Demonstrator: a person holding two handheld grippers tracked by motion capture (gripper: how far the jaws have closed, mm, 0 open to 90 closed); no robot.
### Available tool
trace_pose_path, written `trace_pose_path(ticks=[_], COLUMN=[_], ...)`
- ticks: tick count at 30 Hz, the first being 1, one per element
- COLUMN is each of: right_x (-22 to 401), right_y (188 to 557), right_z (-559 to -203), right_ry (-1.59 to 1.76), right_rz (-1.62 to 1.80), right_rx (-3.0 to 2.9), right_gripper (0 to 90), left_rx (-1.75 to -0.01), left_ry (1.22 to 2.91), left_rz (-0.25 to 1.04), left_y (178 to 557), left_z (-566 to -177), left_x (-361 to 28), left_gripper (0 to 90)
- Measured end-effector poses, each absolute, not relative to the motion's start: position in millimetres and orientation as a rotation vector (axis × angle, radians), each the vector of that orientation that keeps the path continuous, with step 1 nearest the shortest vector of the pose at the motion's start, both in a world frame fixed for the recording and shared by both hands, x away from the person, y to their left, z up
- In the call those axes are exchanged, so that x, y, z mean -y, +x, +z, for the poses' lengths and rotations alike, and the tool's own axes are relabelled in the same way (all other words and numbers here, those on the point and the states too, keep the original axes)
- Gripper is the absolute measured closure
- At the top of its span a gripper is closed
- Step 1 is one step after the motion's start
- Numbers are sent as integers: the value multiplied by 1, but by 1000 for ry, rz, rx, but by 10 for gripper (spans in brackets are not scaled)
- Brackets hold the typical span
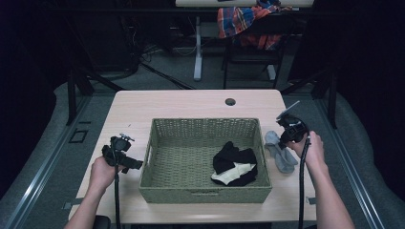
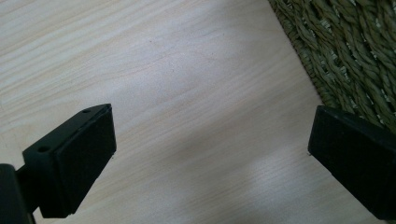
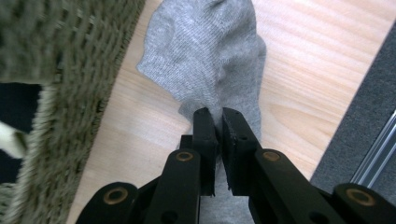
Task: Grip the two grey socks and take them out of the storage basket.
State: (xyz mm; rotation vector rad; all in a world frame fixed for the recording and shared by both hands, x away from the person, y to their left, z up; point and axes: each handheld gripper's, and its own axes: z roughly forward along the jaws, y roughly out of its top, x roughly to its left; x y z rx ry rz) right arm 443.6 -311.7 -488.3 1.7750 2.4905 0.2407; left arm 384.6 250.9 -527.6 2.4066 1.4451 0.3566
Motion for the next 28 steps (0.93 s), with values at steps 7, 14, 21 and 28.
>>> trace_pose_path(ticks=[7,14,21,28], right_x=[309,311,322,327], right_y=[448,449,437,434], right_z=[-506,-512,-469,-457], right_ry=[1772,1779,1756,1739], right_rz=[157,176,381,385], right_rx=[-2527,-2538,-2479,-2459], right_gripper=[842,582,223,39], left_rx=[-1445,-1445,-1443,-1444], left_ry=[2408,2406,2408,2408], left_rz=[358,366,360,365], left_y=[384,384,384,385], left_z=[-527,-527,-527,-527], left_x=[-251,-250,-250,-250], left_gripper=[10,10,10,11])
